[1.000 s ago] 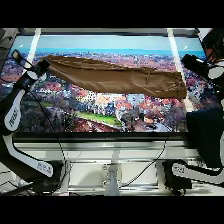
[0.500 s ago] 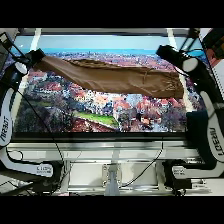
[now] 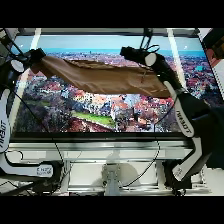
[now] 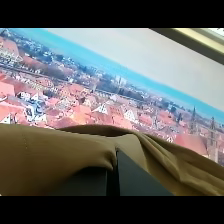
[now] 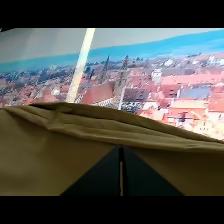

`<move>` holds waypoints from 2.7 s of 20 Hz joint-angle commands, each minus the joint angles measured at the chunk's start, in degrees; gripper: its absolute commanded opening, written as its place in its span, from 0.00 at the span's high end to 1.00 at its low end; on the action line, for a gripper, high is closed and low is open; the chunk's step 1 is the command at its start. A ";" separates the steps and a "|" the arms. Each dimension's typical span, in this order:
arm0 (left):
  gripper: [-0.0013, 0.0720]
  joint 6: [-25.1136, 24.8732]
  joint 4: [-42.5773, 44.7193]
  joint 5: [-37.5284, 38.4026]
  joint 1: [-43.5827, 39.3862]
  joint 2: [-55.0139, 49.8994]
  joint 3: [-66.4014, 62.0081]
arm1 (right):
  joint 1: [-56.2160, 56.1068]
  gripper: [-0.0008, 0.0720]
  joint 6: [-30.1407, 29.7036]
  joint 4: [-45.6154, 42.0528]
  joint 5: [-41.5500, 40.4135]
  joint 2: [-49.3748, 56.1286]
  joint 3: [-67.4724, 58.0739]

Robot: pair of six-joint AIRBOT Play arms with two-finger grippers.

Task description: Fold the clothes and pants, and hang the long-sleeved shirts on hangers.

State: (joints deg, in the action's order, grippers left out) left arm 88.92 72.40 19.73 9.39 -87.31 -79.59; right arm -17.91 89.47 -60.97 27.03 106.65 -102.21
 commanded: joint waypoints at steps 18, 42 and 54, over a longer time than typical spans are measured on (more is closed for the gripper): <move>0.96 -4.52 -1.07 16.48 -9.05 15.43 -0.07 | -26.03 0.95 8.76 8.68 -6.03 19.08 -14.25; 0.96 -38.51 -0.83 2.43 -39.21 -10.91 -0.07 | 5.01 0.94 8.37 -3.08 27.23 0.83 -14.56; 0.19 -40.06 -0.85 2.12 -42.86 -12.61 -0.07 | 11.85 0.94 6.82 -5.99 36.96 -4.22 -14.56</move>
State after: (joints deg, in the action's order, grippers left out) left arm 48.95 71.55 21.98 -34.11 -101.93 -79.61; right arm -6.68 96.60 -66.11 61.65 102.76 -116.77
